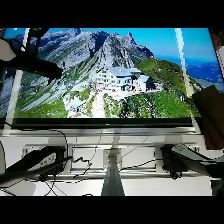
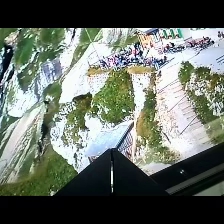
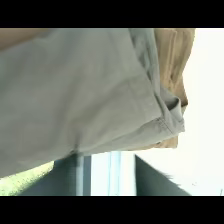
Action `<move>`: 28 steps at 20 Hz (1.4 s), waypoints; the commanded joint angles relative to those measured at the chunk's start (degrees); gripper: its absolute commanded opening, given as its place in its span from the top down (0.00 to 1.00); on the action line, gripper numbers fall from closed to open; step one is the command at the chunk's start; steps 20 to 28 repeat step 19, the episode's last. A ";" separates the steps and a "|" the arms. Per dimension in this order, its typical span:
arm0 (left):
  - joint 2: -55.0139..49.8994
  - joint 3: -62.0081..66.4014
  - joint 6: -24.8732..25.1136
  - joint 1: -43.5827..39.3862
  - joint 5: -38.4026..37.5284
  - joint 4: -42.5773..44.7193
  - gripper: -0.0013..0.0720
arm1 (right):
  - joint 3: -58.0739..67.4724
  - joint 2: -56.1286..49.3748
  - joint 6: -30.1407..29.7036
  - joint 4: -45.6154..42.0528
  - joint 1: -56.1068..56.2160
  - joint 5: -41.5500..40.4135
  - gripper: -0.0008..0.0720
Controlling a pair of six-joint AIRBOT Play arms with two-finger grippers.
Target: Fold the clothes and pants, and hang the long-sleeved shirts on hangers.
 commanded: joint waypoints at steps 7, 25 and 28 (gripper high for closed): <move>0.04 0.02 -0.02 0.07 0.00 0.04 0.96 | -1.33 3.65 -15.17 12.41 19.45 -7.21 0.97; 0.04 0.02 -0.02 0.07 0.00 0.04 0.96 | -1.36 12.37 -31.45 9.05 68.13 -27.06 0.97; 0.04 0.02 -0.02 0.07 0.00 0.04 0.96 | -1.36 12.37 -31.45 9.05 68.13 -27.06 0.97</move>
